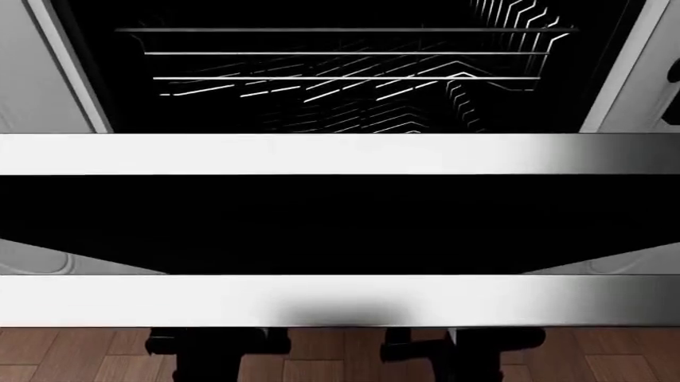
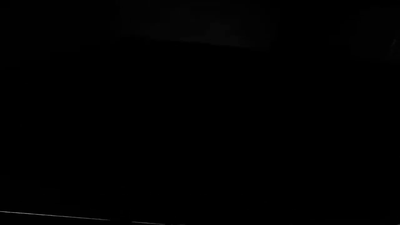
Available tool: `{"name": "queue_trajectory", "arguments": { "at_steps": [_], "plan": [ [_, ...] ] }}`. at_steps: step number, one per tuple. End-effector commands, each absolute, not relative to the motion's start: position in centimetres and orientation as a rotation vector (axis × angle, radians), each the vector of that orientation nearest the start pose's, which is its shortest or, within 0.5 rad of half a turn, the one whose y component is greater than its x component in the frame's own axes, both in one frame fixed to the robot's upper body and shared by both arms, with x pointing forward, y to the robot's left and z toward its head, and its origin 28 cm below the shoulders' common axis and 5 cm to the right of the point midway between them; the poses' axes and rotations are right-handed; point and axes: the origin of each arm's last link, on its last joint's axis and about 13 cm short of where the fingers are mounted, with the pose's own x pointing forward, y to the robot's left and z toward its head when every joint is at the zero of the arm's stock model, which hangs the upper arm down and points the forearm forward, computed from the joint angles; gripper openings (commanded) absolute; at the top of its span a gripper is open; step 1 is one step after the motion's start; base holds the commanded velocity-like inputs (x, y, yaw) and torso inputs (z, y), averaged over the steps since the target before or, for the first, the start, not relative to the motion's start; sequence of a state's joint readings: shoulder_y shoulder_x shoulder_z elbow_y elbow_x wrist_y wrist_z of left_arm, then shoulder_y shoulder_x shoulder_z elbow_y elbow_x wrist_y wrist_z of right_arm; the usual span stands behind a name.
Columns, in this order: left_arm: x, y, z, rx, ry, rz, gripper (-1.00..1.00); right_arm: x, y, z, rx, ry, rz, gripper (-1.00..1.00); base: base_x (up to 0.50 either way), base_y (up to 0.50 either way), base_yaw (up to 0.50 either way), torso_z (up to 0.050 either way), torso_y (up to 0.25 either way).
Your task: Close the dishwasher door
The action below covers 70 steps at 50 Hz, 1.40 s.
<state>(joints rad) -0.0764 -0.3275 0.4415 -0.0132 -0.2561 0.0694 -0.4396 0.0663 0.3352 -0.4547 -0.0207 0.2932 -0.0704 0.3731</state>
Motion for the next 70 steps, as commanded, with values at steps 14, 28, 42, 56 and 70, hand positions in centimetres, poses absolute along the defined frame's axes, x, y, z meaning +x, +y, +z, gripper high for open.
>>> {"name": "queue_trajectory", "arguments": {
  "at_steps": [14,28,42,56,70],
  "plan": [
    [22.0,20.2,2.3,0.059,-0.051,0.031,1.0,21.6,-8.7,3.3,-0.009,-0.066,0.061,1.0,0.0,0.0,0.0,0.0,0.0],
    [23.0,20.4,2.7,0.055,-0.058,0.037,1.0,22.4,-8.6,3.9,-0.006,-0.085,0.064,1.0,0.0,0.0,0.0,0.0,0.0],
    [23.5,20.4,2.9,0.055,-0.067,0.042,1.0,22.9,-8.7,4.2,-0.005,-0.103,0.065,1.0,0.0,0.0,0.0,0.0,0.0],
    [24.1,20.4,2.9,0.056,-0.069,0.046,1.0,23.4,-8.6,4.2,-0.01,-0.104,0.066,1.0,0.0,0.0,0.0,0.0,0.0],
    [24.4,20.5,2.9,0.056,-0.071,0.048,1.0,23.8,-8.6,4.5,-0.009,-0.113,0.066,1.0,0.0,0.0,0.0,0.0,0.0]
  ]
}}
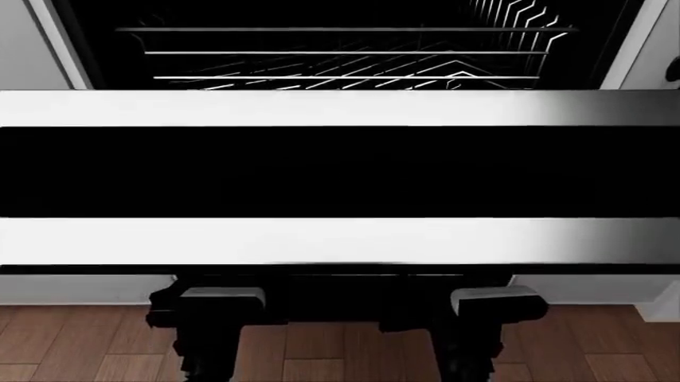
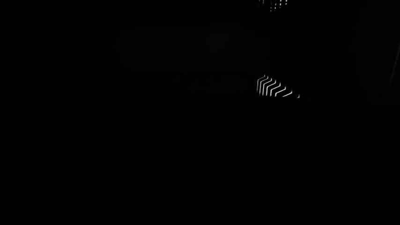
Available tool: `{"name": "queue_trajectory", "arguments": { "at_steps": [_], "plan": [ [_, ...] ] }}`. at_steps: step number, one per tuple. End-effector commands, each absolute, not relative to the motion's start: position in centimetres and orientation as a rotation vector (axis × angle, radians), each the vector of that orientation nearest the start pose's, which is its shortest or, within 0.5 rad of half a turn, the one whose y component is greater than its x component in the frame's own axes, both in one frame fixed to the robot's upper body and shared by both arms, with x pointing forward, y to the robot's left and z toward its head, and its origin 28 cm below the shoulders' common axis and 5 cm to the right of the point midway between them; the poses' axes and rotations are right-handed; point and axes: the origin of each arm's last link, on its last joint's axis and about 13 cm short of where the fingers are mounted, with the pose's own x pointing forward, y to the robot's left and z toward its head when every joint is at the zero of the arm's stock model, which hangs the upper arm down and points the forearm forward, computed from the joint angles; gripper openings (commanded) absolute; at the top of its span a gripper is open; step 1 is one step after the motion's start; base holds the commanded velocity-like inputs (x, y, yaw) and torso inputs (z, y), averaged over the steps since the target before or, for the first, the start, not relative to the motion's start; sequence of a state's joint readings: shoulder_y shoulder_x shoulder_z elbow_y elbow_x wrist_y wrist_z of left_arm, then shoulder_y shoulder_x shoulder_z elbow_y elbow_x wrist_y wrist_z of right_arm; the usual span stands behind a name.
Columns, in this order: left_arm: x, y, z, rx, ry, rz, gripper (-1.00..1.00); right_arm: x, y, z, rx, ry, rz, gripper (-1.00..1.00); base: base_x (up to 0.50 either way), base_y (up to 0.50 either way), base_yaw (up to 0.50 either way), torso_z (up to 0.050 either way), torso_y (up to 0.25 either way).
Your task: Close the dishwasher door
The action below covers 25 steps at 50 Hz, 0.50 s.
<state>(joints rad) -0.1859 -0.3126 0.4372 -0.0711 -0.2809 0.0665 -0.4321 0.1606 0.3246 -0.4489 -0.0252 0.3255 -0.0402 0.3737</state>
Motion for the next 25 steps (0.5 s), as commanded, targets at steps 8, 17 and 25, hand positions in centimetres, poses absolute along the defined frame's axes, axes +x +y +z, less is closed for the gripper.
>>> {"name": "queue_trajectory", "arguments": {
  "at_steps": [8,17,25],
  "plan": [
    [24.55,20.59,3.01,0.053,-0.072,0.052,1.0,23.91,-8.55,4.7,-0.007,-0.123,0.063,1.0,0.0,0.0,0.0,0.0,0.0],
    [24.67,20.65,2.99,0.055,-0.074,0.052,1.0,24.07,-8.55,4.87,-0.019,-0.133,0.061,1.0,0.0,0.0,0.0,0.0,0.0],
    [24.97,20.59,3.06,0.058,-0.079,0.051,1.0,24.4,-8.59,4.94,-0.027,-0.137,0.061,1.0,0.0,0.0,0.0,0.0,0.002]
  ]
}}
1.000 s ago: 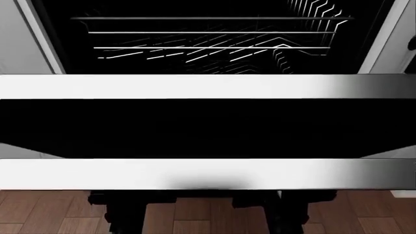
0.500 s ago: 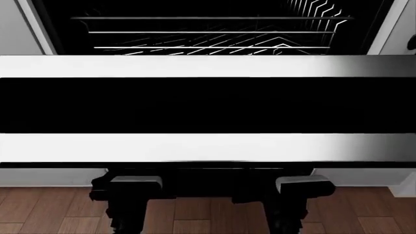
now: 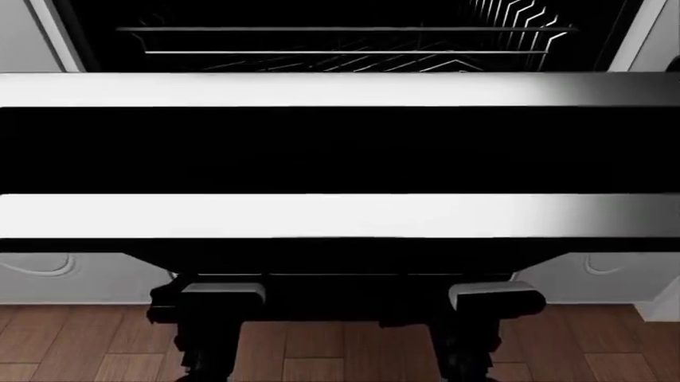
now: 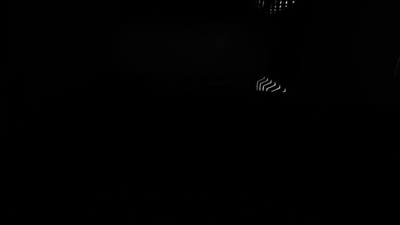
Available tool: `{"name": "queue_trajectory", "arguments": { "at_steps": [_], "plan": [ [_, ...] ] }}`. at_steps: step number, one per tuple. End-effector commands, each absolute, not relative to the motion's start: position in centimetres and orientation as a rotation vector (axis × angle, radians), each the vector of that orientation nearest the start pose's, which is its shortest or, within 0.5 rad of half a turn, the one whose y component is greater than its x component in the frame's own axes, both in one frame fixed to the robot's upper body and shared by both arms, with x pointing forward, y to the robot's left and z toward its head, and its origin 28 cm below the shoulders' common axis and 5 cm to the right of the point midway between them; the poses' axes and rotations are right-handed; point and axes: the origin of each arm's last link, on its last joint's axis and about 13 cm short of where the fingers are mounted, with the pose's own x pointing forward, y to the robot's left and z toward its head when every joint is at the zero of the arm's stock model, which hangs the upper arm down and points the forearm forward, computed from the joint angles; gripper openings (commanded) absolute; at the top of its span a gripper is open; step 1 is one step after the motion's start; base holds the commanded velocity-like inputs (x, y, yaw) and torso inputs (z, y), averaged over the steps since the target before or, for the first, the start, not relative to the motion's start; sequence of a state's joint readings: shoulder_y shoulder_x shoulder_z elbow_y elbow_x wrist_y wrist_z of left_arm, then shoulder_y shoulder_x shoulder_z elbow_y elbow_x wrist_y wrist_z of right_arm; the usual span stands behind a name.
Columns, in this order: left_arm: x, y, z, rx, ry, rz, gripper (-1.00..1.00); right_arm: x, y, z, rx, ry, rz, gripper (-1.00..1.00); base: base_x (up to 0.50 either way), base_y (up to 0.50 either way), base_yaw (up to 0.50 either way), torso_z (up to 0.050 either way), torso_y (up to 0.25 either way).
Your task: Close the dishwasher door
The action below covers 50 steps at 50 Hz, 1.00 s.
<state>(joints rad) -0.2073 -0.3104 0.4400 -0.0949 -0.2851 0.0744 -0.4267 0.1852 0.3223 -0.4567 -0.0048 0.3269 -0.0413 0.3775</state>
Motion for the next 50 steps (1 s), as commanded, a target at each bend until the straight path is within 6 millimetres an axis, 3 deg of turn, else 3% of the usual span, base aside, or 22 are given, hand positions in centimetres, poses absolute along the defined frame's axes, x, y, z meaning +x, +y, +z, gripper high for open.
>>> {"name": "queue_trajectory", "arguments": {
  "at_steps": [1,50],
  "plan": [
    [25.0,20.6,3.1,0.06,-0.079,0.051,1.0,24.4,-8.6,4.9,-0.028,-0.138,0.062,1.0,0.0,0.0,0.0,0.0,0.0],
    [27.0,20.6,4.1,0.07,-0.102,0.056,1.0,26.2,-8.5,6.6,-0.05,-0.182,0.063,1.0,0.0,0.0,0.0,0.0,0.001]
  ]
}}
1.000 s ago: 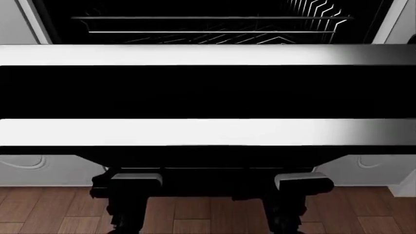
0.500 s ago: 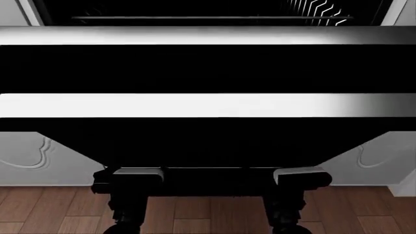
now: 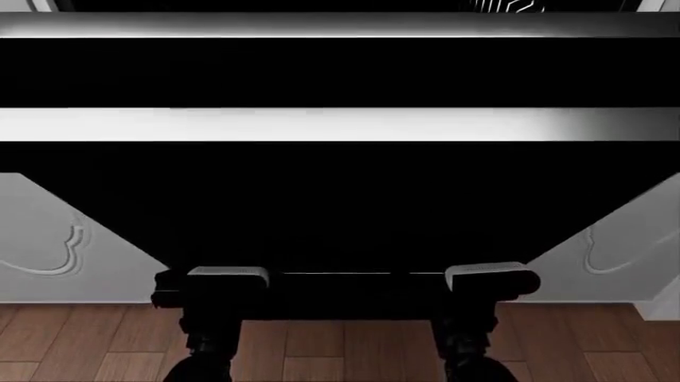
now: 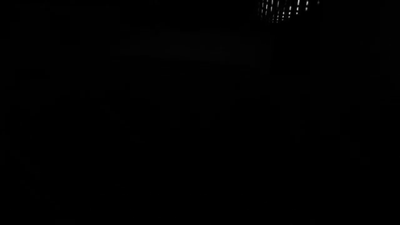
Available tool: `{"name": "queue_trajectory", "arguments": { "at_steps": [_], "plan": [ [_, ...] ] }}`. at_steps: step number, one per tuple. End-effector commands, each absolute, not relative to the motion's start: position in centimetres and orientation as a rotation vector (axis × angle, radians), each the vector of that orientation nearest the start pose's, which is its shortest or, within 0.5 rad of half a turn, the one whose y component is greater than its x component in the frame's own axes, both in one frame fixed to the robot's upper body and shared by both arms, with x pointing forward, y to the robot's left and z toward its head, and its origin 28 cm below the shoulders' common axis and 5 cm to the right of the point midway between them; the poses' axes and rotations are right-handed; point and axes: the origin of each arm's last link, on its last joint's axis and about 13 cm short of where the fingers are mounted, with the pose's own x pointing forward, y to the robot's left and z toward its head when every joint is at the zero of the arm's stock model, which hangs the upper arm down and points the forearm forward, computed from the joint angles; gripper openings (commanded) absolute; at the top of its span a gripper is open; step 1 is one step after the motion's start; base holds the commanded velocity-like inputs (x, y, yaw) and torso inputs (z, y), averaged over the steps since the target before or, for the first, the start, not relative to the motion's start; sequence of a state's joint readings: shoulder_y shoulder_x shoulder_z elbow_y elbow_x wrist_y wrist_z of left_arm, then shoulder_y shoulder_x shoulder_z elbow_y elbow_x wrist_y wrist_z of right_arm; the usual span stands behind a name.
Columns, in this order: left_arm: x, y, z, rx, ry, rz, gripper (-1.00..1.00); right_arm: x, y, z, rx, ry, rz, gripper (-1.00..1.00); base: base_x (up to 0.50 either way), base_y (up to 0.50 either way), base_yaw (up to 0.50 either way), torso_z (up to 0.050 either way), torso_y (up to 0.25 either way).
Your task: Close the dishwasher door
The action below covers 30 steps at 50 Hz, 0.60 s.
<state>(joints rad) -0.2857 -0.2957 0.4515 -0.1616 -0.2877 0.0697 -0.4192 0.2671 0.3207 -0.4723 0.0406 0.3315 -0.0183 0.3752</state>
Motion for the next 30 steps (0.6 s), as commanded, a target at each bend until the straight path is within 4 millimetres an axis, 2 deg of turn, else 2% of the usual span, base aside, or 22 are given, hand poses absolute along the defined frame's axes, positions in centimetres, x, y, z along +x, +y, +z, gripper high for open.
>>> {"name": "queue_trajectory", "arguments": {
  "at_steps": [1,13,30],
  "plan": [
    [27.0,20.6,4.2,0.071,-0.103,0.056,1.0,26.2,-8.5,6.6,-0.05,-0.183,0.062,1.0,0.0,0.0,0.0,0.0,0.0],
    [27.4,20.6,4.3,0.072,-0.108,0.057,1.0,26.6,-8.5,6.8,-0.057,-0.188,0.064,1.0,0.0,0.0,0.0,0.0,0.002],
    [27.8,20.6,5.8,0.068,-0.137,0.056,1.0,27.2,-8.3,8.1,-0.063,-0.211,0.063,1.0,0.0,0.0,0.0,0.0,0.003]
  ]
}}
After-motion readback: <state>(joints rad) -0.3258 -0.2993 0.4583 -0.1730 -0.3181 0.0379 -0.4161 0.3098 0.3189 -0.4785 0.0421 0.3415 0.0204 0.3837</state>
